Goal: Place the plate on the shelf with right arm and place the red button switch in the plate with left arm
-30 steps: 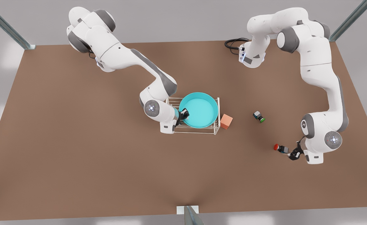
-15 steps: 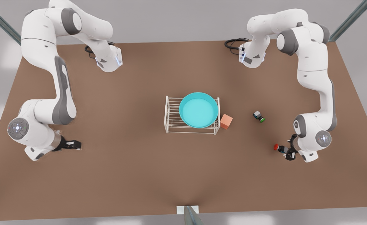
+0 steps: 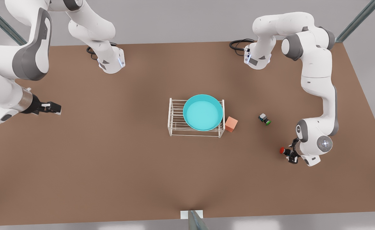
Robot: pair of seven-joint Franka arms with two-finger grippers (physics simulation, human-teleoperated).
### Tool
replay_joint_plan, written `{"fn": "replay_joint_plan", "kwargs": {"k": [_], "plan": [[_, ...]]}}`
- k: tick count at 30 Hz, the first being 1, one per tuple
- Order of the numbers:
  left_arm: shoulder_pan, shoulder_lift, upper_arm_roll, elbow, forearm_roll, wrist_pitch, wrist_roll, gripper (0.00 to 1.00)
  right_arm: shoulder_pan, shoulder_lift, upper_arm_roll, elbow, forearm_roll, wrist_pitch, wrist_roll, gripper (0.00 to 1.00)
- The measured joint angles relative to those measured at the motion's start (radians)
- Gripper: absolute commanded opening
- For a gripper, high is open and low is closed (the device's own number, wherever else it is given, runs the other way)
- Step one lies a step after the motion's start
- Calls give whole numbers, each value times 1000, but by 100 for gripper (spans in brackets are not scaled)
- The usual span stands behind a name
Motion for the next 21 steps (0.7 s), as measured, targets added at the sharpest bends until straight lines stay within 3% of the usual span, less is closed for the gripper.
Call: {"fn": "replay_joint_plan", "kwargs": {"k": [3, 6, 11, 21], "plan": [[0, 0, 0, 0, 1, 2, -9, 52, 1, 0, 0, 0, 4, -19, -1, 100], [-1, -2, 0, 1, 4, 2, -17, 46, 1, 0, 1, 0, 5, -31, -1, 100], [-28, -82, 0, 1, -15, -19, -34, 46, 1, 0, 1, 0, 6, -41, -2, 100], [-297, -381, -3, 11, -193, -224, -194, 46, -1, -1, -1, 0, 6, -47, -3, 100]]}}
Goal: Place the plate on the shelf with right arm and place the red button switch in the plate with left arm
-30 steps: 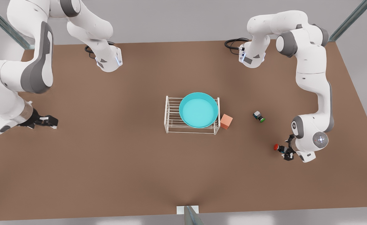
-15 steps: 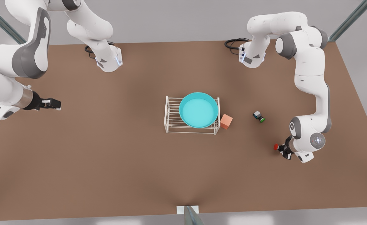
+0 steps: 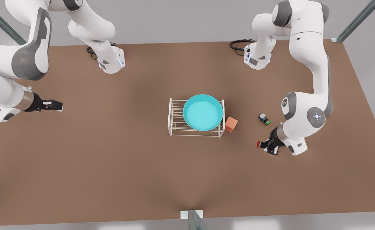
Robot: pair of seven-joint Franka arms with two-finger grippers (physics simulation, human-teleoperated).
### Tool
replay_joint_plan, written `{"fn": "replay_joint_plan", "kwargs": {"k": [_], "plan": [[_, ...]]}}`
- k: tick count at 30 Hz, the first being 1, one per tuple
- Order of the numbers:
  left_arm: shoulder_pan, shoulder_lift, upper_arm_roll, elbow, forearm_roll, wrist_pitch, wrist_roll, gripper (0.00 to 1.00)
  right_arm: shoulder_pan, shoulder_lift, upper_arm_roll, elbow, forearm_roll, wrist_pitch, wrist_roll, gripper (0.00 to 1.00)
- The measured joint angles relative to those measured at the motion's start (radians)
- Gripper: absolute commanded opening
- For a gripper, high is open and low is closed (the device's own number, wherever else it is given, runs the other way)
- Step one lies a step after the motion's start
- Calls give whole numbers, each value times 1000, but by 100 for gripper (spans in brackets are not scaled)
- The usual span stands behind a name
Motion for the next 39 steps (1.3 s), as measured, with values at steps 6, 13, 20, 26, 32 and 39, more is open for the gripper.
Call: {"fn": "replay_joint_plan", "kwargs": {"k": [6, 13, 20, 26, 32, 39], "plan": [[-175, -29, -67, 34, -27, -82, -175, 46, -2, -7, -1, -6, 1, 0, -1, 100], [-333, -68, -104, -23, -33, -118, -365, 47, -4, -8, -2, -8, 7, 1, -2, 100], [-379, 0, -105, -130, -29, -37, -497, 52, -4, -13, -4, -14, 11, 3, -3, 100], [-325, -44, -105, -137, -25, -18, -555, 100, -4, -13, -4, -14, 12, 5, -3, 100], [-137, -173, -102, 59, 22, -271, -386, 100, -4, -13, -4, -13, 12, 5, -4, 100], [-8, -180, -99, 159, 174, -444, 159, 100, -4, -14, -4, -12, 12, 7, -4, 100]]}}
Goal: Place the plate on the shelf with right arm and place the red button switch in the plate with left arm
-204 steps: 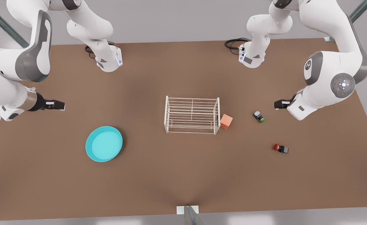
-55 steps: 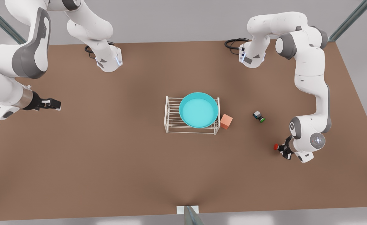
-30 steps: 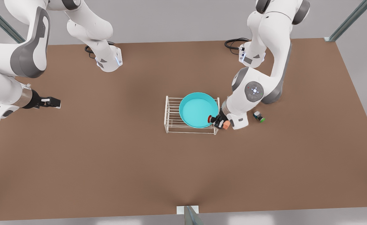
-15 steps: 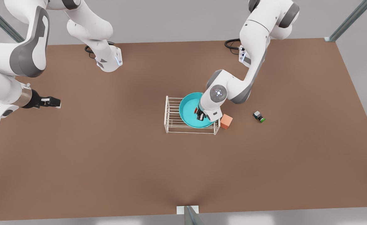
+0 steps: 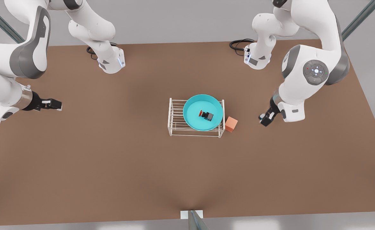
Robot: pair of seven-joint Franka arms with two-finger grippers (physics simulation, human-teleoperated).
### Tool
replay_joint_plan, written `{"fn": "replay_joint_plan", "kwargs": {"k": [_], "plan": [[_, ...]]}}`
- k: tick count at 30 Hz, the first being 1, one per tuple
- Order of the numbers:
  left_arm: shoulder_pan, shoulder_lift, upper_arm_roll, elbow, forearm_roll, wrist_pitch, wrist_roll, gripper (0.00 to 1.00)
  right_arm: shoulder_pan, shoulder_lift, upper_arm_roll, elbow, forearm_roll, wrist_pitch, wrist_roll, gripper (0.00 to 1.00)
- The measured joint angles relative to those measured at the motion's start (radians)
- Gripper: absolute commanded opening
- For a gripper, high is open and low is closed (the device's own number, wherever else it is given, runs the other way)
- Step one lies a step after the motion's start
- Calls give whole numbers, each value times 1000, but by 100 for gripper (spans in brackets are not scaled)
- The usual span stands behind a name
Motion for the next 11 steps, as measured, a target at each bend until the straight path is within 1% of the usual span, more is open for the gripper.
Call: {"fn": "replay_joint_plan", "kwargs": {"k": [4, 11], "plan": [[14, 23, 3, 54, 10, -63, 255, 100, 0, -4, 0, -1, 0, 0, 0, 100], [37, 15, 1, 62, 11, -128, 583, 100, 2, -5, 1, 5, -1, -3, 1, 100]]}}
